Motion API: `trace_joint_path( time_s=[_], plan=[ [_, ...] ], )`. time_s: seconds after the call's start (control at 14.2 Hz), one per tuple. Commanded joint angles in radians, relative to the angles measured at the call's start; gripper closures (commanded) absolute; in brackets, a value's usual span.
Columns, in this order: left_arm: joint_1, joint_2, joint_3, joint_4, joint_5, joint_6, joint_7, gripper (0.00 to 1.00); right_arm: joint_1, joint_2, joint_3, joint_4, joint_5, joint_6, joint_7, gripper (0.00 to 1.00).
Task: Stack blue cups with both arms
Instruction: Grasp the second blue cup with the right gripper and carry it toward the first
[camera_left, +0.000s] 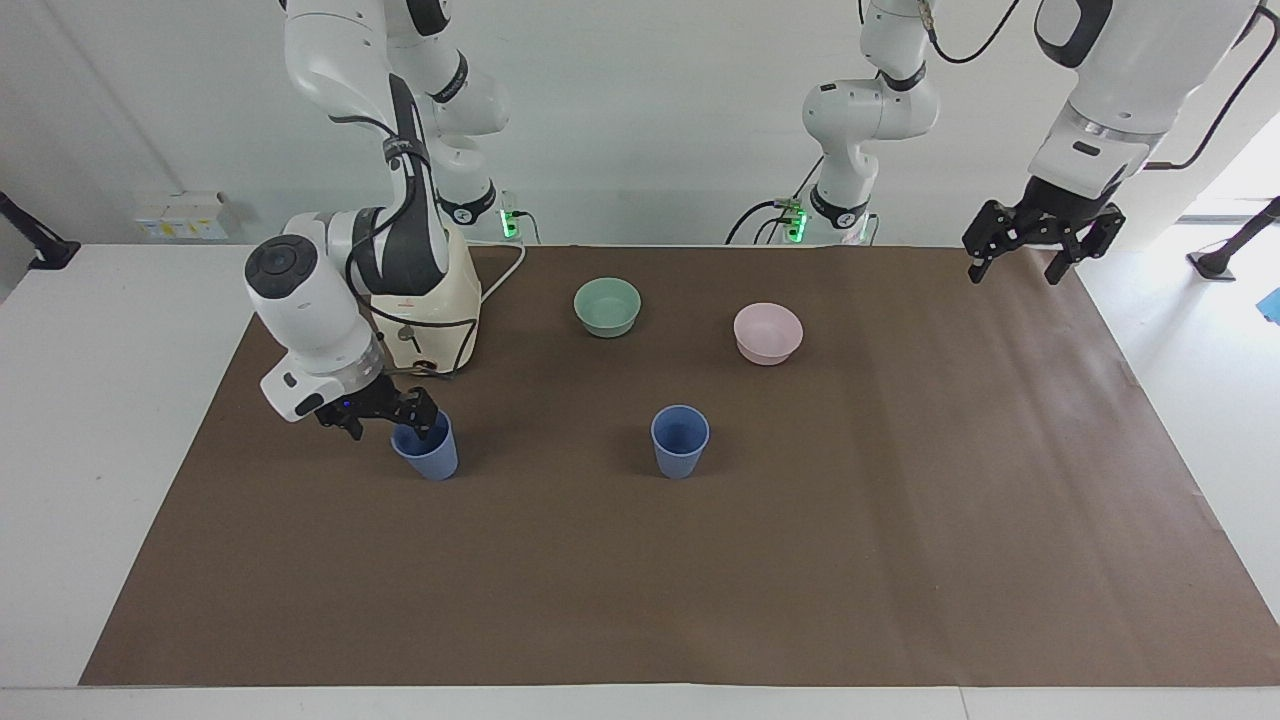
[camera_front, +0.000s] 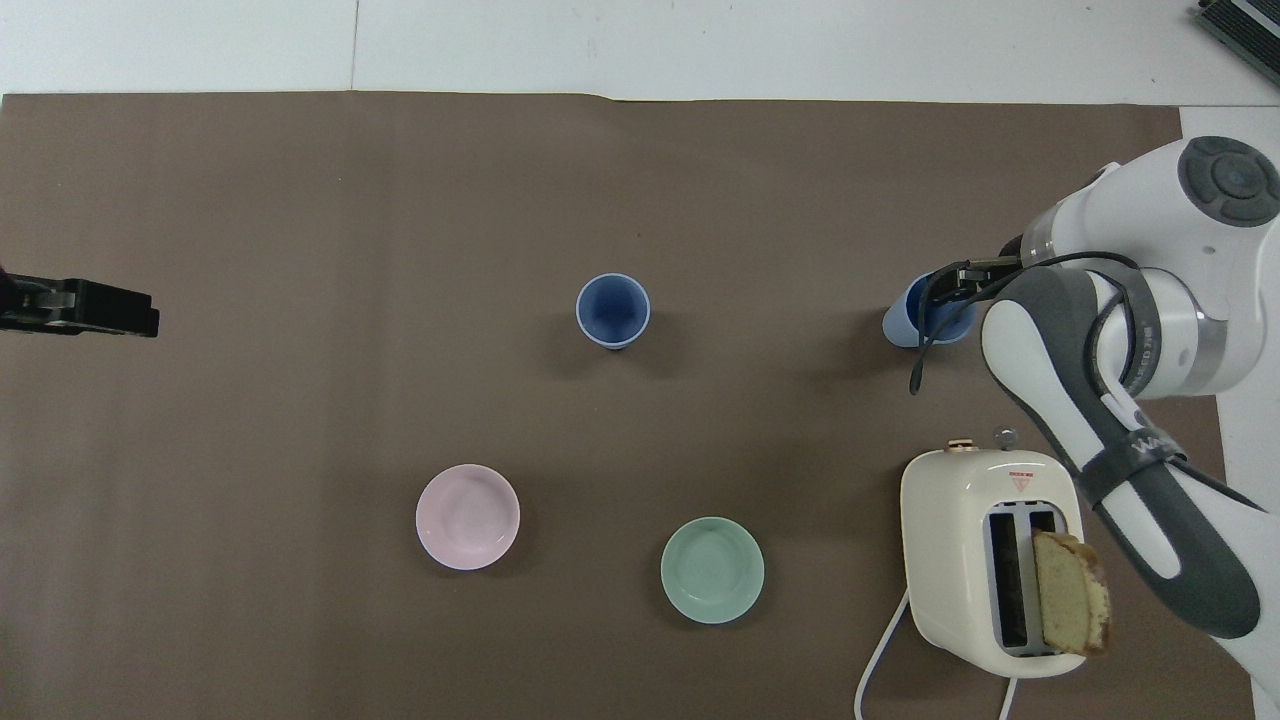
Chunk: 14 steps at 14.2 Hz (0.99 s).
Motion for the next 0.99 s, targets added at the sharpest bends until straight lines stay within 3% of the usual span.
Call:
trace_joint_path(
  time_s=[0.0, 0.14, 0.21, 0.28, 0.35, 0.42, 0.92],
  plan=[
    [0.014, -0.011, -0.003, 0.021, -0.011, -0.084, 0.037, 0.00, -0.004, 0.029, 0.004, -0.026, -0.008, 0.054, 0.004, 0.00],
    [0.015, -0.012, -0.002, 0.041, -0.015, -0.111, 0.035, 0.00, -0.004, 0.029, 0.004, -0.035, -0.009, 0.058, -0.002, 0.06],
    [0.014, -0.012, -0.002, 0.061, -0.015, -0.134, 0.035, 0.00, -0.005, 0.029, 0.004, -0.035, -0.008, 0.058, 0.003, 0.47],
    [0.014, -0.012, -0.002, 0.069, -0.012, -0.160, 0.035, 0.00, -0.005, 0.029, 0.004, -0.026, -0.008, 0.047, 0.009, 0.73],
    [0.014, -0.018, -0.003, 0.067, -0.012, -0.163, 0.035, 0.00, -0.004, 0.027, 0.004, -0.023, -0.008, 0.046, 0.009, 0.93],
    [0.014, -0.024, -0.003, 0.067, -0.015, -0.163, 0.035, 0.00, -0.005, 0.026, 0.007, -0.020, -0.008, 0.044, 0.010, 1.00],
    [0.014, -0.044, -0.003, 0.052, -0.020, -0.146, 0.035, 0.00, 0.012, 0.021, 0.040, 0.081, 0.007, -0.037, 0.139, 1.00]
  ],
)
